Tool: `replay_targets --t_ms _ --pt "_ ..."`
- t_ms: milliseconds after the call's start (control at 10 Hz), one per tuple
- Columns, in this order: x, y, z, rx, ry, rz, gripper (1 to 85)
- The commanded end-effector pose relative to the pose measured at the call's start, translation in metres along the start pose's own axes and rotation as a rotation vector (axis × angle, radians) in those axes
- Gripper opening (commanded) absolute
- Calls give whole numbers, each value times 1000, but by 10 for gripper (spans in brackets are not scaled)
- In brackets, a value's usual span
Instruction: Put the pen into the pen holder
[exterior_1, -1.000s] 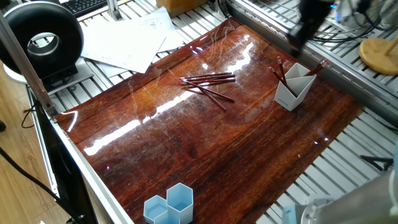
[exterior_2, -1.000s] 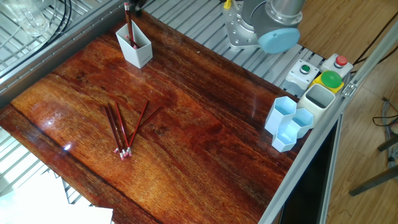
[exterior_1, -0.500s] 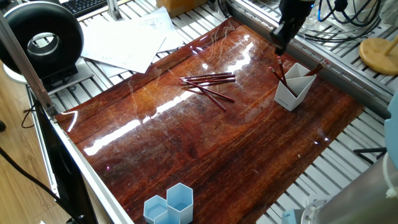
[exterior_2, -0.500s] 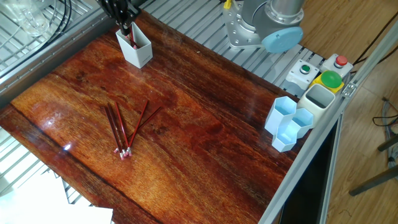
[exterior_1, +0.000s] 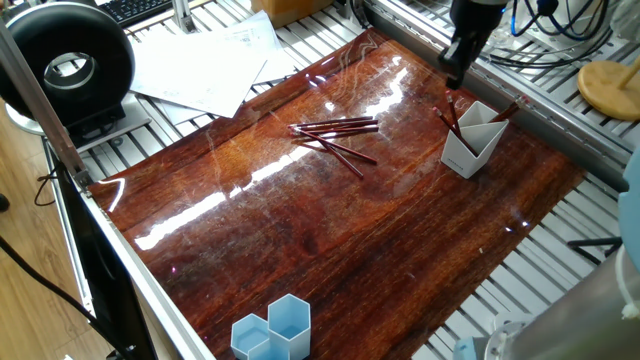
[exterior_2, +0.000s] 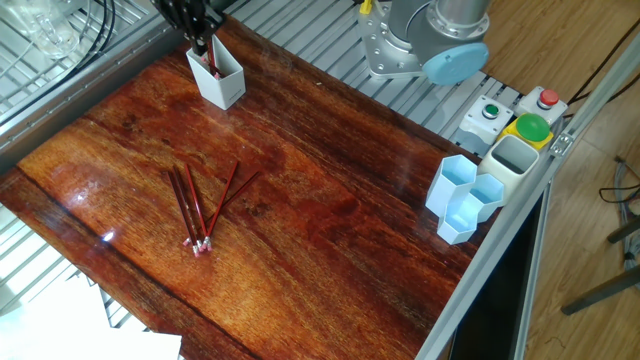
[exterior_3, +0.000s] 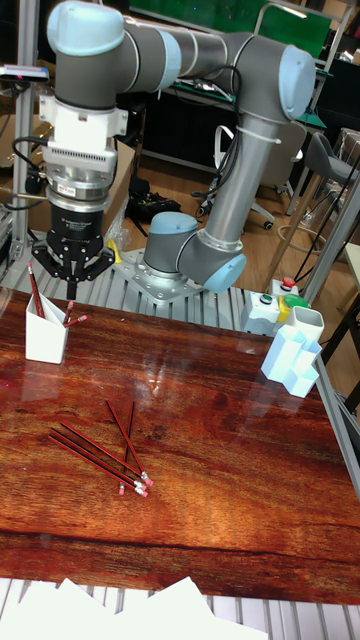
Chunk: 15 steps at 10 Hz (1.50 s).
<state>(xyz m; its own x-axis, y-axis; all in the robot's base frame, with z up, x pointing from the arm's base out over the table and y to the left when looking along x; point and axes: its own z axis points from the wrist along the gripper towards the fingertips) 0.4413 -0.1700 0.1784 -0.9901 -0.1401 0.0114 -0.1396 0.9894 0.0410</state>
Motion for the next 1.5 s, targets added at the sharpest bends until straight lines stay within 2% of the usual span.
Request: replay_targets --t_ms 0,200,300,400,500,700,800,900,1000,1100,1200,1300,1400 --pt "0 5 -2 -16 12 -8 10" --pt "-33 29 -27 -34 62 -1 27" --pt "-48 40 -34 -50 67 -5 70" --pt "-62 44 -35 -55 68 -25 170" --pt "-74 48 -27 -81 51 -41 240" --pt "-105 43 1 -80 -12 -34 230" --pt "-104 36 3 -71 -7 -52 163" --pt "-97 17 3 2 22 -127 123" --pt "-92 11 3 24 41 -155 43" --pt "-93 8 3 36 39 -206 23" --pt "-94 15 3 6 34 -249 73" --pt "-97 15 3 10 22 -296 73" --pt "-101 20 3 -9 5 -316 107"
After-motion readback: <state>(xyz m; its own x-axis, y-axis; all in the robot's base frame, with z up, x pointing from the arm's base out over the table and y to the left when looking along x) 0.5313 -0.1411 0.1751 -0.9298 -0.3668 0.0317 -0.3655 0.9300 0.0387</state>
